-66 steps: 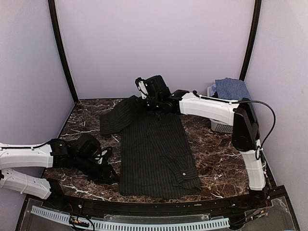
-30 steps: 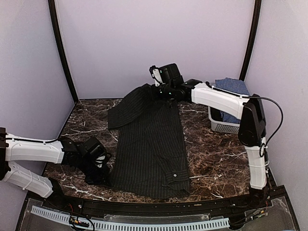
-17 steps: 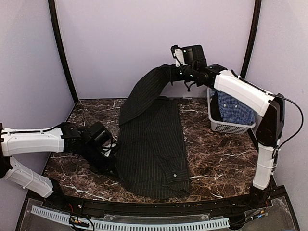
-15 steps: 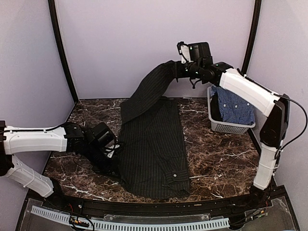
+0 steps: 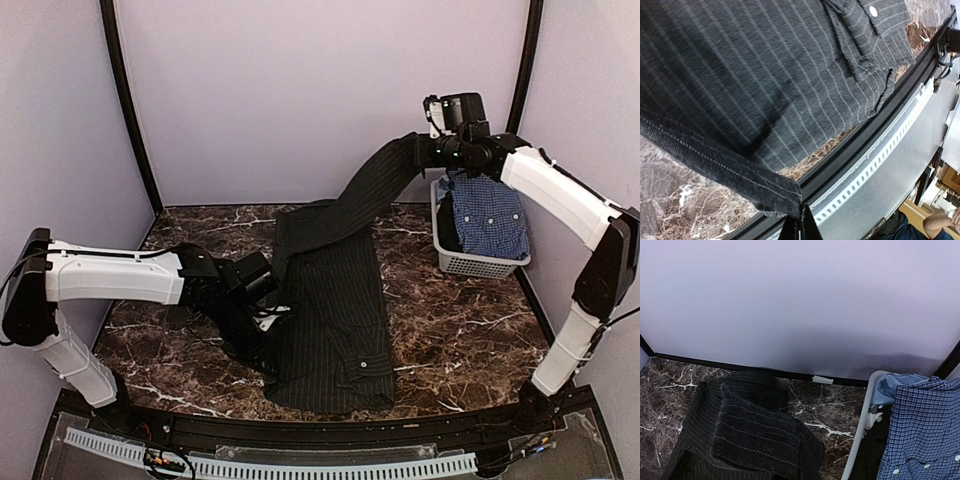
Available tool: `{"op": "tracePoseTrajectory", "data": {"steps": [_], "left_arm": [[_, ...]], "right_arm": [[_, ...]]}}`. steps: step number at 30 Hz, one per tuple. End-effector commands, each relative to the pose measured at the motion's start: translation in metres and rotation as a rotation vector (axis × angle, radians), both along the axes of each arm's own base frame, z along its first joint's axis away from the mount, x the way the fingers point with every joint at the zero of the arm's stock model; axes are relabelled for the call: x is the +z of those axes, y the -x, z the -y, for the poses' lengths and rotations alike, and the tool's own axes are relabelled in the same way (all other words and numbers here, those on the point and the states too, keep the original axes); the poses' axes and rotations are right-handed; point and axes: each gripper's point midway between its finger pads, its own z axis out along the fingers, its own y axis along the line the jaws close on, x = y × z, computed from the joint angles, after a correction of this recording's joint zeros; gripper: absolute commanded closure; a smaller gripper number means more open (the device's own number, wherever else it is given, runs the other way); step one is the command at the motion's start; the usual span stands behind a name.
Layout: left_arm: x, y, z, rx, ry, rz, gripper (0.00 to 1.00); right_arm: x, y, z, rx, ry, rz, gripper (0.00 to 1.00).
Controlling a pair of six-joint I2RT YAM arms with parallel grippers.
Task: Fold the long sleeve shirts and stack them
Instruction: Fold the 1/3-folded shirt at the center of the board.
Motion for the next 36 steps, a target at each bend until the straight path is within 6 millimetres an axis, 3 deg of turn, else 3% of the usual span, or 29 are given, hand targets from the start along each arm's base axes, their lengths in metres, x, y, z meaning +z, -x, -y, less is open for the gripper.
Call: {"op": "tracePoseTrajectory", "data": {"steps": [1, 15, 27, 36], "left_arm": [[0.006, 0.015, 0.011, -0.110, 0.012, -0.039, 1.00], [0.008, 0.020, 0.027, -0.195, 0.014, -0.069, 1.00], [0.011, 0.014, 0.053, -0.238, 0.053, -0.078, 1.00], [0.013, 0.007, 0.077, -0.236, 0.105, -0.095, 1.00]], "right_arm": [[0.038, 0.014, 0.029, -0.061, -0.012, 0.083, 1.00], [0.067, 0.031, 0.044, -0.079, -0.025, 0.137, 1.00], [0.106, 0.045, 0.029, 0.014, -0.131, 0.185, 1.00], [0.122, 0.054, 0.027, 0.043, -0.162, 0.207, 1.00]]}}
